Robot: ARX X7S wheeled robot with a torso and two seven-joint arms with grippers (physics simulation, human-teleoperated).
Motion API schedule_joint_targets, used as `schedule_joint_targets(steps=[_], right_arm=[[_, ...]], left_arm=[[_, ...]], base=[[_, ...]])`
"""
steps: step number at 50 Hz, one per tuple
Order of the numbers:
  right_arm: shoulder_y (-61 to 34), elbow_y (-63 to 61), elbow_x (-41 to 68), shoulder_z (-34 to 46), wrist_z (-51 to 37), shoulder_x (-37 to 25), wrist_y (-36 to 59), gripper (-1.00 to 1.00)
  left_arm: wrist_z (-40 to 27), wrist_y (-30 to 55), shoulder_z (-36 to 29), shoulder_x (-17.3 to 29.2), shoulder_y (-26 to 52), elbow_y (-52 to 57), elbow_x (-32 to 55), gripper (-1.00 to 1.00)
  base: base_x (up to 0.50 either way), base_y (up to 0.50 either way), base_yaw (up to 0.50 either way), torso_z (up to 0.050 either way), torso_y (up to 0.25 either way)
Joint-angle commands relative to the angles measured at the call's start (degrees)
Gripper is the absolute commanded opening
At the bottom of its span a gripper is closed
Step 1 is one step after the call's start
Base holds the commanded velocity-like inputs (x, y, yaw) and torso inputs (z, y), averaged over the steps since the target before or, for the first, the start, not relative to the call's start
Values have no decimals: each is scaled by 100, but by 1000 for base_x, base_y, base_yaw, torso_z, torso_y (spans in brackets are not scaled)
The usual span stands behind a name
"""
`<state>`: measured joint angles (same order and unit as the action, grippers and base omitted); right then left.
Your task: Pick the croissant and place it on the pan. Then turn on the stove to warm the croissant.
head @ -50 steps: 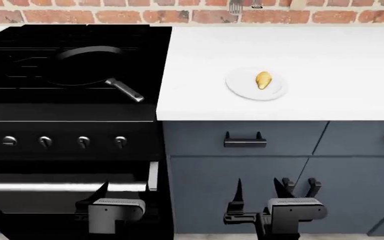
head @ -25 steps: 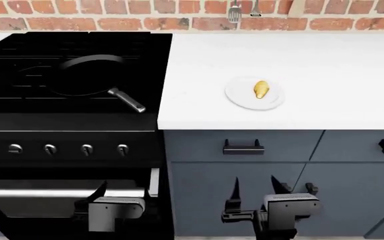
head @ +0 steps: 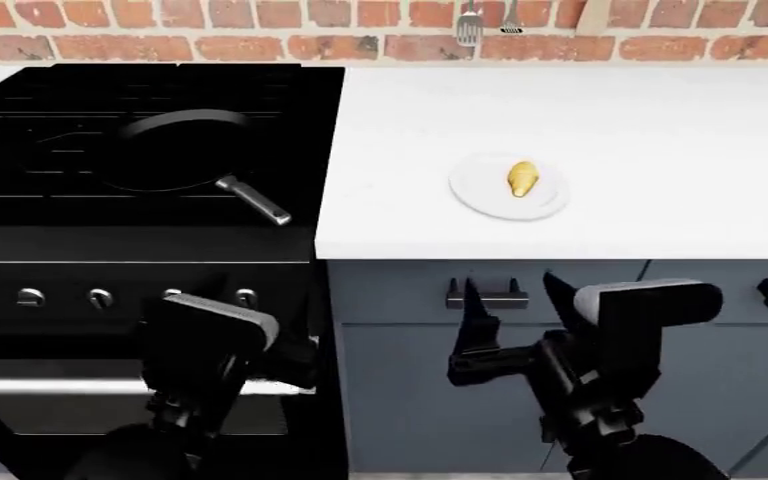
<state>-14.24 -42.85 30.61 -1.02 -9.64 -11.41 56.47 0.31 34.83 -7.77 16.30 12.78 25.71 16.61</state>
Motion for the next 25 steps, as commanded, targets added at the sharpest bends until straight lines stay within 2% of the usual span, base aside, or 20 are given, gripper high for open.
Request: schedule_joint_targets(steps=[1,2,5,6,9,13,17,25], right_arm=[[-1924,-911,3891,-1197,-2501,-821,3344,100],[-2172,-604,4751,-1085,-3360,-1112,3294,100],[-2814,-177,7329,-68,-5841,-1992,2543,100],[-2940,-165,8002,94,-6066,-2126,2415,100],[-3122,-151,8415,403,-6462,-2365,2154,100],[-3982,-16,9285,1544,-7495,-2861,1746,100],[-4345,-130,9712,1999,-7966,-3184,1222,100],[-4015,-460,9517,1517,-7775,-3397,454,100]], left_arm=[[224,1607,399,138,1134,662,930,100],[191,1853,498,111,1280,660,1070,100],[157,2171,636,104,1527,692,1260,100],[151,2220,663,103,1566,706,1296,100],[24,2495,689,100,1593,696,1342,100],[-46,2370,441,297,1694,366,998,100],[-86,2714,622,351,1901,470,1161,100],[-160,3038,917,317,1967,530,1382,100]], base=[[0,0,0,0,0],[0,0,0,0,0],[0,0,0,0,0],[0,0,0,0,0],[0,0,0,0,0],[0,0,0,0,0],[0,0,0,0,0],[0,0,0,0,0]])
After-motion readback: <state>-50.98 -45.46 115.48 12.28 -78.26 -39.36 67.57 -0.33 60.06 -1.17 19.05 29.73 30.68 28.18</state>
